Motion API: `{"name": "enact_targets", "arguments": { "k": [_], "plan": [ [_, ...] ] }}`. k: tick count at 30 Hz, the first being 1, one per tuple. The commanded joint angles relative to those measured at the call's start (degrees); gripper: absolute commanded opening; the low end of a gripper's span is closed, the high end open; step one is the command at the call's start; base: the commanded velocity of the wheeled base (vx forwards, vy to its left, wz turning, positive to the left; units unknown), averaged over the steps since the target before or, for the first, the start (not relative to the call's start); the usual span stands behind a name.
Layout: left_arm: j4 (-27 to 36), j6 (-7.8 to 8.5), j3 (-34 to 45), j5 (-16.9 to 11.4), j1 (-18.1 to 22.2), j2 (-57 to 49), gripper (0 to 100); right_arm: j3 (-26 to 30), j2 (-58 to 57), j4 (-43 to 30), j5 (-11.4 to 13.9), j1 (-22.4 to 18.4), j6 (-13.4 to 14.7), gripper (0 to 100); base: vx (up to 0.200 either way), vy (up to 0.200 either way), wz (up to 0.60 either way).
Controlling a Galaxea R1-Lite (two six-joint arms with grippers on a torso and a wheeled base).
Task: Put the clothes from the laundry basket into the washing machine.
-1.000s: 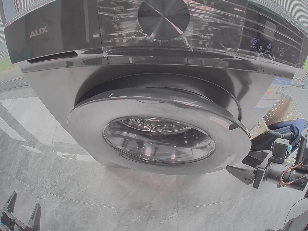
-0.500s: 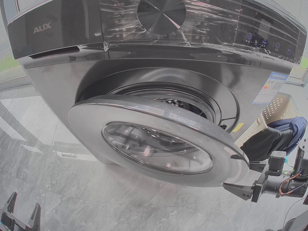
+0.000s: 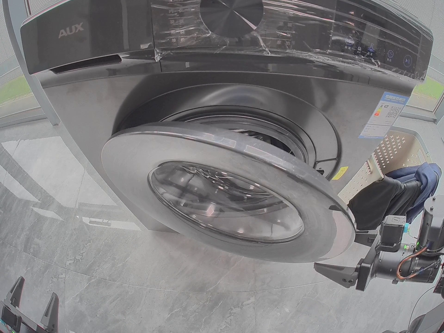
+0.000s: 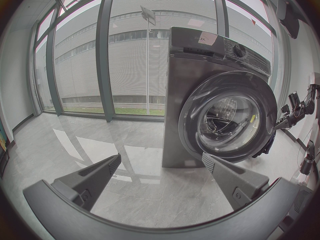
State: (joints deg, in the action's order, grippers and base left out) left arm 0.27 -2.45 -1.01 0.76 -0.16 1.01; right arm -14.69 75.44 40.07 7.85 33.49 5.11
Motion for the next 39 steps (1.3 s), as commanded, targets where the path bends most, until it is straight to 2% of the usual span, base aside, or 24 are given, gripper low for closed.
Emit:
{"name": "enact_targets", "arguments": {
  "k": [1, 2, 6, 16, 20, 25, 29, 34, 36, 39],
  "plan": [
    [0.0, -0.01, 0.84, 0.04, -0.02, -0.57, 100, 2.38, -0.82, 0.18, -0.03, 2.2, -0.01, 100, 0.0, 0.0, 0.0],
    [0.0, -0.01, 0.84, 0.04, -0.02, -0.57, 100, 3.62, -2.49, -0.17, -0.03, 2.55, 0.08, 100, 0.0, 0.0, 0.0],
    [0.0, -0.01, 0.75, 0.04, -0.02, -0.57, 100, 2.91, -2.57, 0.18, 0.06, 1.93, 0.08, 100, 0.0, 0.0, 0.0],
    [0.0, -0.01, 0.84, 0.04, -0.02, -0.57, 100, -5.09, 3.23, 0.18, -0.12, -1.85, -0.19, 100, -0.12, 0.0, 0.0],
    [0.0, -0.01, 0.84, 0.04, -0.02, -0.57, 100, -4.03, 3.4, -0.17, -0.03, -1.06, -0.19, 100, 0.0, 0.0, 0.0],
    [0.0, -0.01, 0.84, 0.04, -0.02, -0.57, 100, 0.36, -1.26, -0.26, 1.2, 3.95, 0.08, 100, 0.0, 0.0, 0.0],
    [0.0, -0.01, 0.84, 0.04, -0.02, -0.57, 100, 2.21, -3.19, -0.43, 1.11, 3.43, -0.1, 100, 0.0, 0.0, 0.0],
    [0.0, -0.01, 0.75, 0.04, -0.02, -0.57, 100, 7.13, -4.24, -0.96, 1.03, 0.44, -0.71, 100, 0.0, 0.0, 0.0],
    [0.0, -0.01, 0.75, 0.04, -0.02, -0.57, 100, 8.89, -3.63, -2.19, 0.94, -2.81, -3.26, 100, 0.0, 0.0, 0.0],
    [0.0, -0.01, 0.84, 0.04, -0.02, -0.57, 100, 9.86, -2.13, -5.27, 0.85, -10.9, -7.83, 100, 0.0, 0.0, 0.0]
  ]
}}
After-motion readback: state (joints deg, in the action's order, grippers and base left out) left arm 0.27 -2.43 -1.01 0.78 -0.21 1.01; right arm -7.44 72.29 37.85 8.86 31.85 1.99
